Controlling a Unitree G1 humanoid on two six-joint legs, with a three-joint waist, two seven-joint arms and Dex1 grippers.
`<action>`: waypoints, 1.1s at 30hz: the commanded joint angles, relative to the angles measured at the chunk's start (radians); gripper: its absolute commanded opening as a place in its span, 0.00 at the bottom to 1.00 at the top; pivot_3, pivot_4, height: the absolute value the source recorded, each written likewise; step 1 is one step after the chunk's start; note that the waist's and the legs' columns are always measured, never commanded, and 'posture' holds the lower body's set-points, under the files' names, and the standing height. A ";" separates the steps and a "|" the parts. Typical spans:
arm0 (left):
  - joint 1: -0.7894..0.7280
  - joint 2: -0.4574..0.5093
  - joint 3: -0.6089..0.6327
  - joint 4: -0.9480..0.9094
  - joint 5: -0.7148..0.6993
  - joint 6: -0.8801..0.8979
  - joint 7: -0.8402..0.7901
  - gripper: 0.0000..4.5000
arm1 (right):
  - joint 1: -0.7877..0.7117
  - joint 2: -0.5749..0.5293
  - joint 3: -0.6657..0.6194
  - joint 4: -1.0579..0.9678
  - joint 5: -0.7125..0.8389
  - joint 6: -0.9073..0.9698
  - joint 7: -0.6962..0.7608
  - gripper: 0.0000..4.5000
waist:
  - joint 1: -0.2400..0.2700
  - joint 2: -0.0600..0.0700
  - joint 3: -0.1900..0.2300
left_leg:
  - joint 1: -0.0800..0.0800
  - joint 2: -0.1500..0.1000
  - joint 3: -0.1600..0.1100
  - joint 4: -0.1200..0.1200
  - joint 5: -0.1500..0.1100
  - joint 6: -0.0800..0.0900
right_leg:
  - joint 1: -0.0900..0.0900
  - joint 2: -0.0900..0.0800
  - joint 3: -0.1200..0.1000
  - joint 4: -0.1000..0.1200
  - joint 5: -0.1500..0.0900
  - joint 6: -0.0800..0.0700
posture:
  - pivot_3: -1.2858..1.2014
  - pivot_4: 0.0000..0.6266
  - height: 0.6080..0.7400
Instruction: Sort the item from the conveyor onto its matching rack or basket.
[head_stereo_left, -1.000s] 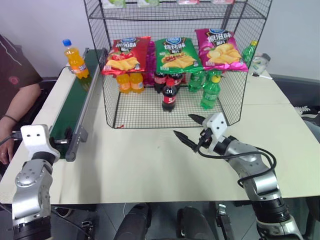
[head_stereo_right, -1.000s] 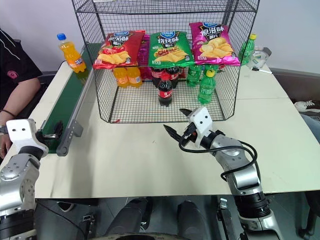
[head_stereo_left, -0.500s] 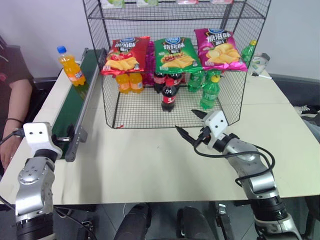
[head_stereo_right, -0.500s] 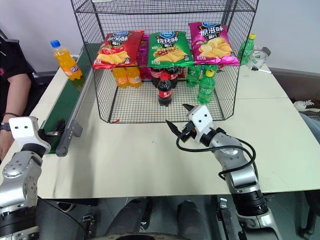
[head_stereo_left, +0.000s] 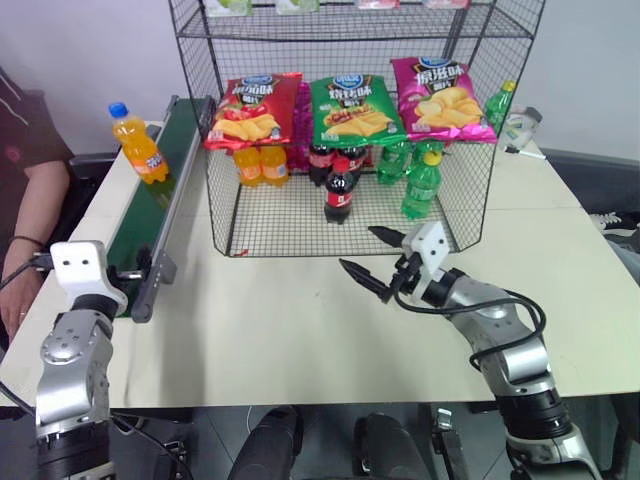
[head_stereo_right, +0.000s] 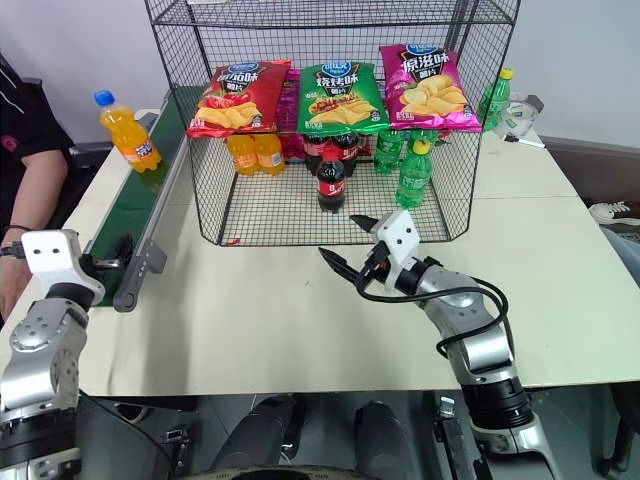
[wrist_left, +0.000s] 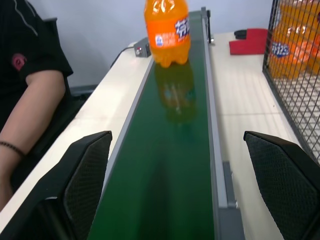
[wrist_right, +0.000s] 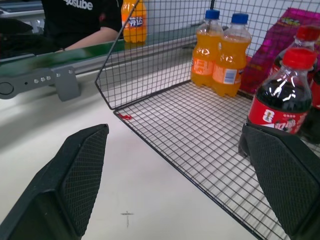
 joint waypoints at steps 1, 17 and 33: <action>-0.009 0.003 0.016 -0.008 0.002 -0.012 0.016 0.98 | -0.018 0.007 0.001 -0.032 0.002 -0.019 0.000 1.00 | 0.000 0.000 0.000 | 0.000 0.000 0.000 0.000 0.000 0.000 | 0.000 0.000 0.000 0.000 0.000 0.000 | 0.52 0.24 1.00; -0.031 -0.001 0.024 0.008 0.000 -0.024 0.053 0.98 | -0.026 0.007 0.016 -0.024 -0.004 -0.020 0.005 1.00 | 0.000 0.000 0.000 | 0.000 0.000 0.000 0.000 0.000 0.000 | 0.000 0.000 0.000 0.000 0.000 0.000 | 0.52 0.24 1.00; -0.038 0.001 0.034 -0.002 -0.006 -0.012 0.074 0.98 | -0.021 0.012 0.024 -0.027 -0.010 -0.019 0.000 1.00 | 0.000 0.000 0.000 | 0.000 0.000 0.000 0.000 0.000 0.000 | 0.000 0.000 0.000 0.000 0.001 0.002 | 0.52 0.24 1.00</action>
